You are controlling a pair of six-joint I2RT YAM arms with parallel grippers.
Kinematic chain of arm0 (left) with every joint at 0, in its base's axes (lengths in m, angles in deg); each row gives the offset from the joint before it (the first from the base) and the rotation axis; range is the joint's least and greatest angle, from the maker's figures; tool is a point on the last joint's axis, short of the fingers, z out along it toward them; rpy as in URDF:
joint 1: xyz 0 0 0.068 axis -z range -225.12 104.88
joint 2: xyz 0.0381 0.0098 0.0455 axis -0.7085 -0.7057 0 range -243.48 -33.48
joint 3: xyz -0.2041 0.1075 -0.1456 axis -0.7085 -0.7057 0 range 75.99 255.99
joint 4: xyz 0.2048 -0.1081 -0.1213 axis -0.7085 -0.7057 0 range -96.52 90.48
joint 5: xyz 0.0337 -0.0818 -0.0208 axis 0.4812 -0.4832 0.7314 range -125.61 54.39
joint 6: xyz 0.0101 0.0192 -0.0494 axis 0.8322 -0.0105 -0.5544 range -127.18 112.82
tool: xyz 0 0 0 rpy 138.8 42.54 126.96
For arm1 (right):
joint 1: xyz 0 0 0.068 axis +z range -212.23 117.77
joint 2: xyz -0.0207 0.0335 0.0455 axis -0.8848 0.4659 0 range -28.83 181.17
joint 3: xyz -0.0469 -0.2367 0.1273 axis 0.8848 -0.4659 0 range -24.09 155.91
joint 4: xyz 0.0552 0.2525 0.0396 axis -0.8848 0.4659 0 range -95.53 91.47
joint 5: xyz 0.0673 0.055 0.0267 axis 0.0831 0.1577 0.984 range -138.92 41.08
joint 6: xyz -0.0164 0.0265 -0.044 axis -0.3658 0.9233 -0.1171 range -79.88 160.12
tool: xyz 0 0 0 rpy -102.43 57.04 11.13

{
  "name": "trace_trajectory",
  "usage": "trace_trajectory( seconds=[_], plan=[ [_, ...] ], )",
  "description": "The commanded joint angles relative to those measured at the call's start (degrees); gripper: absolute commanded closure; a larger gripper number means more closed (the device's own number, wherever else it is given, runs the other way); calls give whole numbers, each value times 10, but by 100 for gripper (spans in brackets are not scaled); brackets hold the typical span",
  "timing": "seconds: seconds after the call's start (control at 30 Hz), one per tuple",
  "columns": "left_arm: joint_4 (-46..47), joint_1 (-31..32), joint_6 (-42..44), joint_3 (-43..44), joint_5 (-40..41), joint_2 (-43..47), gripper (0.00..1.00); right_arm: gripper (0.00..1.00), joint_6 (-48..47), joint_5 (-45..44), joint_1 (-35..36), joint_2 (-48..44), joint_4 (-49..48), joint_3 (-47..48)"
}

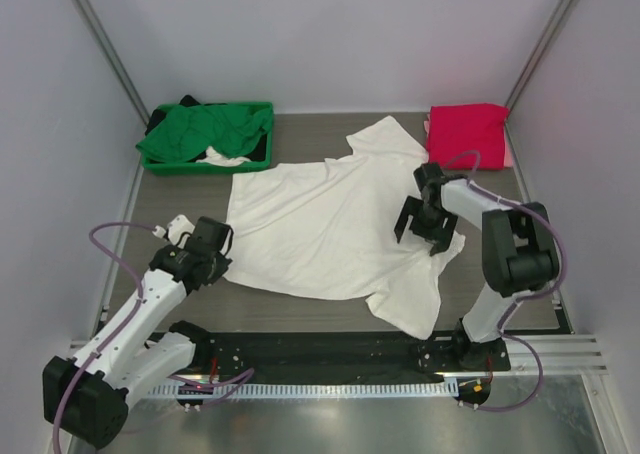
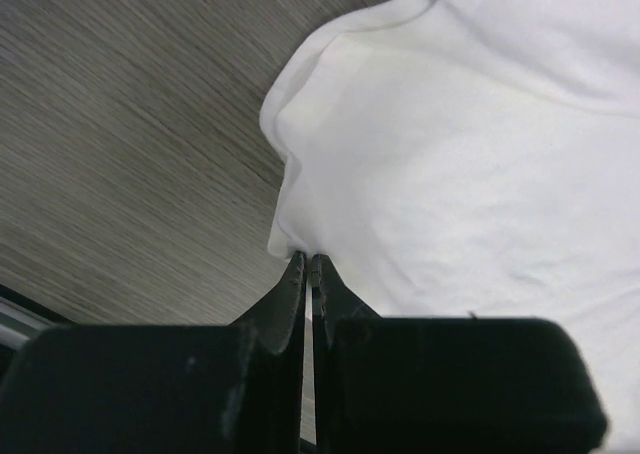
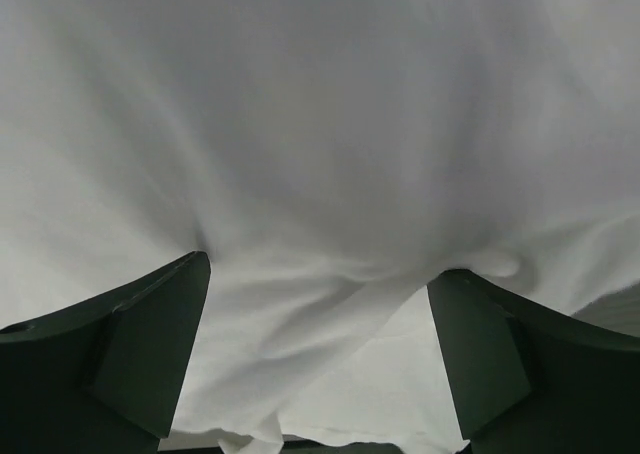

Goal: Fold and stack the t-shirts
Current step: Flatten the tshirt out

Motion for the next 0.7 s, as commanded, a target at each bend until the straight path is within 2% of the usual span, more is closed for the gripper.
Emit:
trace_trajectory(
  seconds=[0.0,0.17,0.3,0.4,0.43,0.47,0.57,0.67],
  plan=[
    [21,-19,38,34,17,-20,100,4,-67,-48,-4,121,-49,128],
    [47,-76,73,69,-17,-76,100,4,-107,-80,-4,213,13,335],
    [70,-83,78,78,-47,-98,100,4,-136,-112,-3,205,56,408],
    [89,-83,73,60,-69,-99,100,4,-115,-154,-2,121,61,331],
    [96,-83,69,53,-72,-97,100,4,-89,-163,-2,65,54,300],
    [106,-83,69,41,-79,-97,100,4,-75,-172,-3,37,47,228],
    [115,-83,67,27,-82,-98,100,5,-13,-160,-2,-69,16,88],
    [116,-83,70,25,-88,-99,100,8,34,-117,-2,-137,-4,-21]
  ],
)
